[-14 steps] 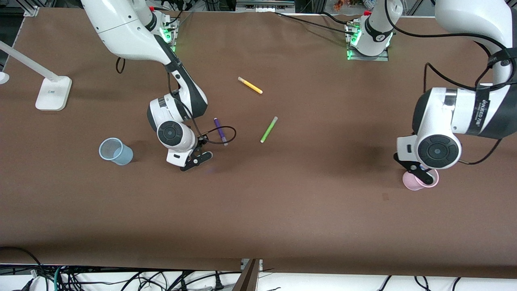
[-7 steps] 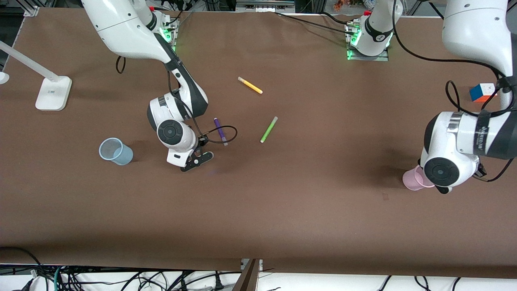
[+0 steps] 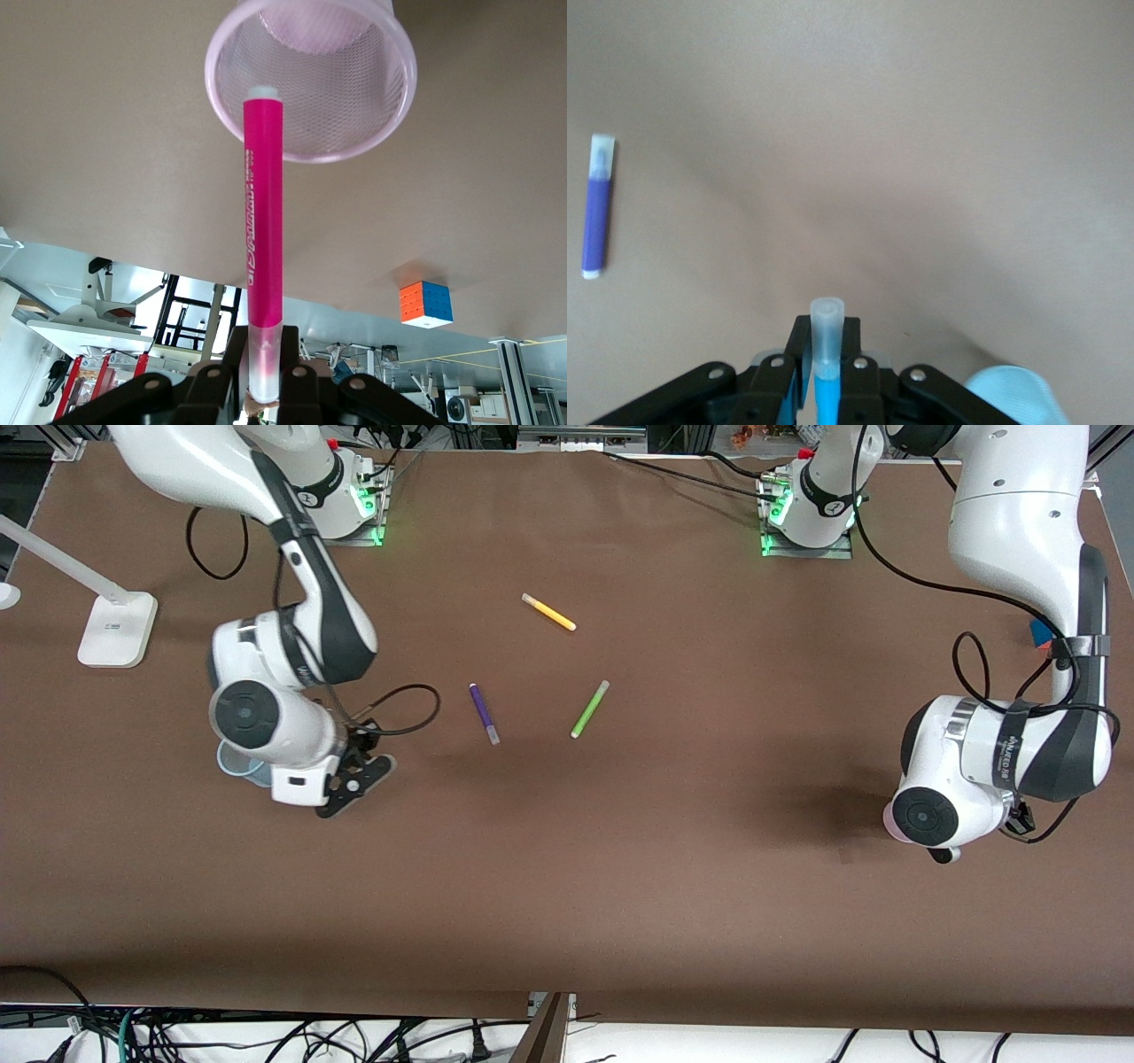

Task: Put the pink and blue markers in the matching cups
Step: 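Lower the pink marker into the pink cup while the right gripper moves blue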

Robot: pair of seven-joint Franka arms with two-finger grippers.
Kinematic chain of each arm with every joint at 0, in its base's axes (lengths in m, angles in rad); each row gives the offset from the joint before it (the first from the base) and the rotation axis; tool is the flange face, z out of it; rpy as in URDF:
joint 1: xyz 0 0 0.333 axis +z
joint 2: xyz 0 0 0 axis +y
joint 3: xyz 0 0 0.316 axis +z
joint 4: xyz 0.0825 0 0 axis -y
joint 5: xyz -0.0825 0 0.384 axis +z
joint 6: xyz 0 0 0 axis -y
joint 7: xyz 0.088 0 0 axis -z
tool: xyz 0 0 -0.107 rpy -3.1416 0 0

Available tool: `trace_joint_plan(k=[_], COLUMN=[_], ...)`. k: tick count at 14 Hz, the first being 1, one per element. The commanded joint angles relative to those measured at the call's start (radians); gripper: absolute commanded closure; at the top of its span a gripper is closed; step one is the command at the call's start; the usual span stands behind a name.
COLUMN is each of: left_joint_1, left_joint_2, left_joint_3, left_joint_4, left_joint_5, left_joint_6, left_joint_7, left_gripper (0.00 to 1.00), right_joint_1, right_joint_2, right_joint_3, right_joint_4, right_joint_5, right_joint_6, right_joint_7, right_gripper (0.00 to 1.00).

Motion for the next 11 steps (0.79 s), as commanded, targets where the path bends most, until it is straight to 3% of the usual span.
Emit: trace_joint_plan(k=[1,2,4,5,7,8,11], left_joint_1=[-0.009,-0.012,-0.016,-0.018,-0.024,-0.026,-0.026], left_joint_2=[0.04,0.044,0.054,0.06,0.065,0.063,0.024], left_joint_3=[-0.002,-0.002,-0.002,-0.002,-0.002,-0.003,-0.016], left_joint_4=[0.036,0.035,0.032,0.032,0.032,0.033,0.056], left_joint_5=[0.029,0.032,0.033,0.033,0.042,0.052,0.027], left_joint_6=[-0.005,0.004,0.006,0.006,0.006,0.004,-0.006], left_joint_7=[-0.03,-0.035,-0.042,-0.045,-0.05,-0.05,-0.05], left_gripper=[1.0,1.0,0.8,0.65,0.17,0.0,0.0], right_joint_1=[-0.039,-0.054,-0.085,-0.108,-0.172,-0.211,-0.285], right_joint_2=[-0.029,-0.035,-0.044,-0.052,-0.05,-0.049,-0.041], right_joint_3=[0.006,0.006,0.004,-0.002,-0.008,-0.005,-0.005], right_joint_4=[0.01,0.01,0.01,0.01,0.01,0.01,0.01], right_joint_5=[0.054,0.066,0.111,0.14,0.21,0.259,0.364], right_joint_6=[-0.024,-0.024,-0.025,-0.03,-0.07,-0.077,-0.108], right_joint_7=[-0.161,-0.218,-0.337,-0.406,-0.573,-0.67,-0.899], right_gripper=[1.0,1.0,1.0,1.0,1.0,1.0,1.0])
